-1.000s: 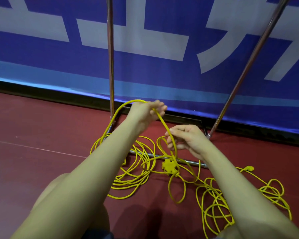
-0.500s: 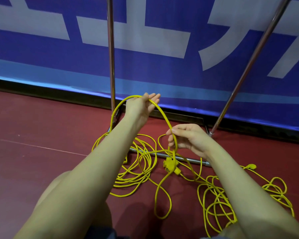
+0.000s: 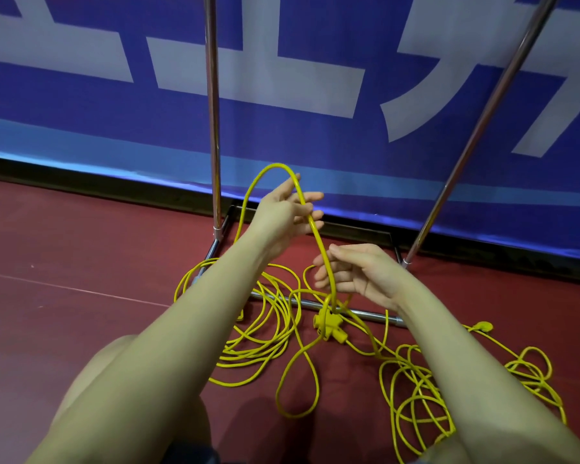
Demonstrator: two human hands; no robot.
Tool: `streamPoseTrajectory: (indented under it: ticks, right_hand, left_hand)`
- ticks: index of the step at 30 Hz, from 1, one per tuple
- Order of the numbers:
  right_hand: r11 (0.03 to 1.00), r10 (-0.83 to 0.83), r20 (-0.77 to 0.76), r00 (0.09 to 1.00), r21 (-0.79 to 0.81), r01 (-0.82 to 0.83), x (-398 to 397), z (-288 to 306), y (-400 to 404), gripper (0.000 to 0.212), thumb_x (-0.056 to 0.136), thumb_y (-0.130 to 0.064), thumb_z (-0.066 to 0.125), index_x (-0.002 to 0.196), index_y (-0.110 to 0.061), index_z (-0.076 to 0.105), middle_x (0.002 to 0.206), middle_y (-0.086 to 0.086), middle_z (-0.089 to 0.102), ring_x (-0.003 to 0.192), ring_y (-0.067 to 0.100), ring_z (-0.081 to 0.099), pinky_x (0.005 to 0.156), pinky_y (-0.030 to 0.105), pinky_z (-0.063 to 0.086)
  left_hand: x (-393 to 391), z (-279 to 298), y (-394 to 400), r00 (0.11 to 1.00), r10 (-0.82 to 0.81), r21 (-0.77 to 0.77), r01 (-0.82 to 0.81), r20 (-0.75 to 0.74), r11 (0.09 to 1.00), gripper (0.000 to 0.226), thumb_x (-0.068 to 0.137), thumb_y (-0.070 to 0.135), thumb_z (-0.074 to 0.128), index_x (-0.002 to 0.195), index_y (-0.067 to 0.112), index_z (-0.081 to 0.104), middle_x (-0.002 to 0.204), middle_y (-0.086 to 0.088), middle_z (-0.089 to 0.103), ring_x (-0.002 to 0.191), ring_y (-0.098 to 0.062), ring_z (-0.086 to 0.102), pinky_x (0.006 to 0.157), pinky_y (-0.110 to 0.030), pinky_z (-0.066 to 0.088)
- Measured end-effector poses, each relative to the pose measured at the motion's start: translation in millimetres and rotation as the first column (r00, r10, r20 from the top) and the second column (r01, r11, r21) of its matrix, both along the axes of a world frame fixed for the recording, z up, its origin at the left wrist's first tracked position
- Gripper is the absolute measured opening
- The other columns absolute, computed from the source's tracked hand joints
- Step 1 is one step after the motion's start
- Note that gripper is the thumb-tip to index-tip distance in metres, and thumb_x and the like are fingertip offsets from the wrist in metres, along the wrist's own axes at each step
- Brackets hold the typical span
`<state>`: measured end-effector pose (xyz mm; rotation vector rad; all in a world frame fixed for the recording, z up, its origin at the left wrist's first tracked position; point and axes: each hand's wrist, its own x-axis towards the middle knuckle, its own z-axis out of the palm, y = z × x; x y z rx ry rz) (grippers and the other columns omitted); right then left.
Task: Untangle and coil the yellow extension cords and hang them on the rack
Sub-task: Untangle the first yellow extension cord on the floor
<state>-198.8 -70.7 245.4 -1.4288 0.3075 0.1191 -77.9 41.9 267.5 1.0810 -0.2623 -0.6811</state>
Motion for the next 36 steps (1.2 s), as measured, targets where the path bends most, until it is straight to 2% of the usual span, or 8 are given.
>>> streamPoseTrajectory:
  ticks: [11,14,18,23,29,31,34,36]
  right_hand:
    - [0.978,-0.063,0.011,0.998,-0.201,0.064,-2.0,-7.3,-4.0,0.012,0.091,-0.006,0.056,0.091,-0.01,0.067,0.07,0.0,0.072,0.068,0.01,0.07,0.054,0.013,0.047]
    - [0.99,-0.12,0.054,0.991,-0.064,0.123,0.2,-7.7,-4.2,0.011,0.09,0.0,0.053,0.094,-0.002,0.064,0.066,0.003,0.071,0.062,0.014,0.07,0.058,0.02,0.054]
    - [0.997,-0.082,0.074,0.994,0.011,0.082,2.2,-4.6,-6.1,0.013,0.09,-0.002,0.052,0.093,-0.004,0.065,0.071,0.004,0.071,0.068,0.015,0.07,0.068,0.023,0.056]
    - [0.988,0.013,-0.017,1.0,-0.152,-0.016,1.3,-6.3,-6.7,0.013,0.092,-0.015,0.054,0.093,-0.013,0.067,0.08,0.001,0.072,0.078,0.011,0.068,0.066,0.015,0.045]
    - [0.981,0.026,-0.003,1.0,-0.192,-0.027,-0.1,-15.2,-2.8,0.013,0.092,-0.008,0.055,0.086,-0.008,0.067,0.069,0.0,0.068,0.061,0.009,0.066,0.053,0.013,0.044]
    - [0.971,0.033,-0.007,0.999,-0.237,-0.034,0.0,-15.2,-2.1,0.015,0.093,-0.01,0.054,0.085,-0.01,0.067,0.068,-0.003,0.068,0.06,0.007,0.066,0.051,0.012,0.039]
    - [0.987,0.016,0.007,1.0,-0.159,-0.015,1.3,-16.6,-1.4,0.016,0.094,-0.008,0.05,0.088,-0.007,0.066,0.066,-0.001,0.067,0.059,0.01,0.066,0.058,0.019,0.047]
    - [0.997,-0.024,0.044,0.999,-0.076,0.028,2.6,-12.8,-1.4,0.017,0.094,-0.006,0.049,0.089,-0.003,0.065,0.065,0.002,0.067,0.057,0.014,0.065,0.06,0.022,0.053]
  left_hand:
    - [-0.1,-3.5,-1.8,0.999,0.009,-0.089,-0.013,-0.04,0.996,0.061,0.092,-0.008,0.048,0.145,0.005,0.021,0.104,-0.013,0.062,0.074,-0.023,0.069,0.071,-0.032,0.059]
    - [-17.4,-7.6,-7.4,0.998,-0.062,0.019,0.061,0.021,0.998,0.054,0.089,-0.011,0.051,0.138,-0.004,0.027,0.095,-0.014,0.065,0.066,-0.018,0.07,0.067,-0.03,0.058]
    - [-21.5,-9.0,-10.5,0.999,-0.02,-0.077,0.022,0.034,0.997,0.042,0.091,-0.013,0.046,0.127,0.006,0.038,0.099,-0.011,0.065,0.066,-0.016,0.07,0.065,-0.029,0.057]
    - [-9.5,3.0,-6.0,0.999,0.051,-0.186,-0.054,-0.019,0.981,0.04,0.092,-0.013,0.042,0.127,0.006,0.038,0.102,-0.009,0.064,0.067,-0.018,0.071,0.064,-0.027,0.059]
    - [15.0,10.5,5.7,0.974,0.176,-0.285,-0.211,-0.143,0.935,0.01,0.094,-0.008,0.045,0.097,0.002,0.046,0.114,-0.018,0.059,0.074,-0.019,0.071,0.067,-0.028,0.059]
    - [16.2,6.3,5.3,0.971,0.164,-0.26,-0.206,-0.175,0.943,0.009,0.093,-0.008,0.048,0.099,-0.002,0.047,0.115,-0.021,0.059,0.074,-0.021,0.072,0.067,-0.03,0.059]
    - [3.8,-1.1,-0.1,0.995,0.055,-0.069,-0.061,-0.08,0.996,0.051,0.09,-0.008,0.052,0.136,-0.007,0.03,0.101,-0.014,0.065,0.069,-0.018,0.071,0.062,-0.033,0.059]
    - [-7.8,-5.8,-3.2,1.0,-0.023,0.026,0.023,0.002,0.999,0.039,0.089,-0.01,0.052,0.125,-0.004,0.039,0.093,-0.012,0.065,0.066,-0.017,0.07,0.065,-0.034,0.058]
